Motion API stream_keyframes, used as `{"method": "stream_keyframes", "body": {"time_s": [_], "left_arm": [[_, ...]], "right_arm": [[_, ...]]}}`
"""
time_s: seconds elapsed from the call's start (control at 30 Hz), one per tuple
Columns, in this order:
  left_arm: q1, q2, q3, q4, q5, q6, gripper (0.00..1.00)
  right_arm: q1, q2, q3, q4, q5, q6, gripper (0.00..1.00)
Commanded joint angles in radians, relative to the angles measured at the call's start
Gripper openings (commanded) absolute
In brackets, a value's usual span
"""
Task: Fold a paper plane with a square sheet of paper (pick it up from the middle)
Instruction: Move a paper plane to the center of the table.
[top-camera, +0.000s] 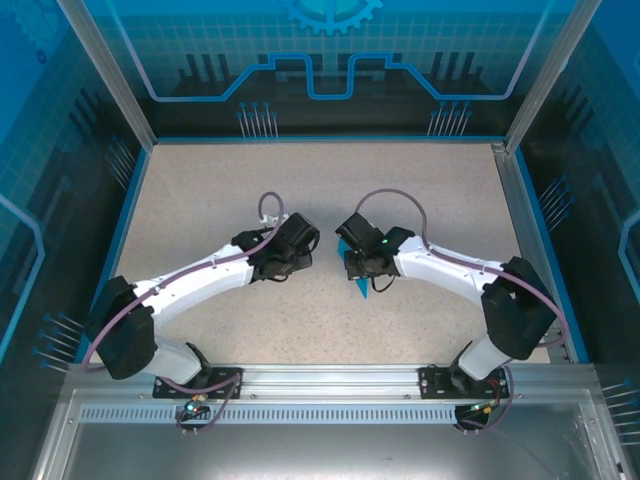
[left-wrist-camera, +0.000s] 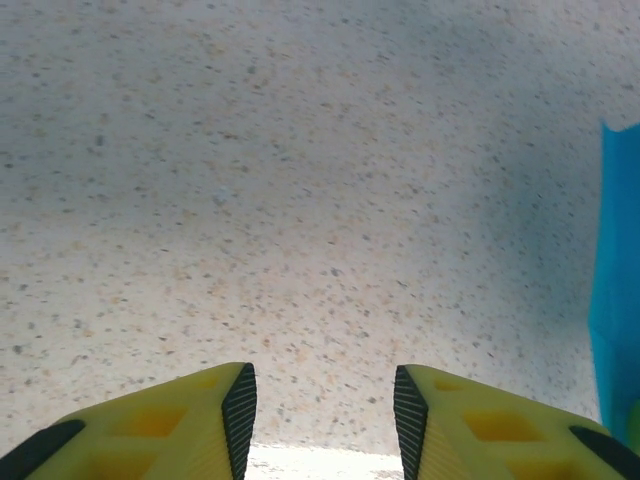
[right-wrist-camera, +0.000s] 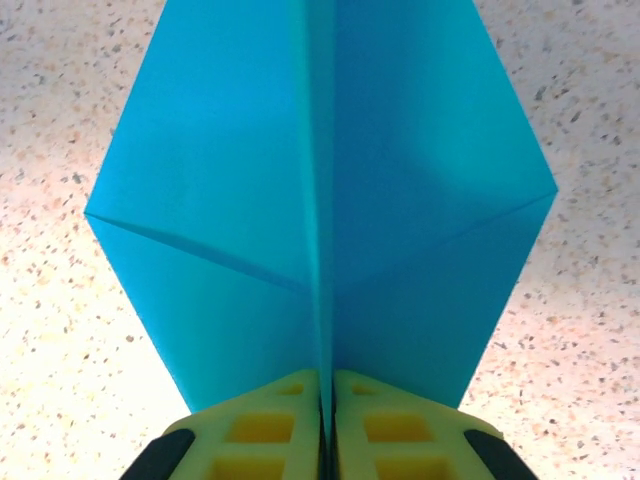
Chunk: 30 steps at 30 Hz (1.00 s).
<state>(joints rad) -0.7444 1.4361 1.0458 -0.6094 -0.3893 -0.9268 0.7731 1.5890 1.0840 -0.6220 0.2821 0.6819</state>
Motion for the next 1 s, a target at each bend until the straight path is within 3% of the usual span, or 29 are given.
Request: {"method": "stream_keyframes", "body": {"time_s": [0.0,0.33,0.97], "left_arm": [[0.045,-0.034,-0.052,0.027,0.003,-0.042,0.45],[0.091,-0.058,-0.125,0.068,0.072,-0.047,0.45],[0.103,-0.022,-0.113,0.082,0.109,-0.023,0.45]], "right_arm": [[0.027,0.069,0.059,-0.106,0.058,0.036,0.11],[0.026,0.223,0.14,-0.07,-0.013,0.064,0.12],[-0.01,0.293,0.07,0.026,-0.076,0.124,0.2]]}}
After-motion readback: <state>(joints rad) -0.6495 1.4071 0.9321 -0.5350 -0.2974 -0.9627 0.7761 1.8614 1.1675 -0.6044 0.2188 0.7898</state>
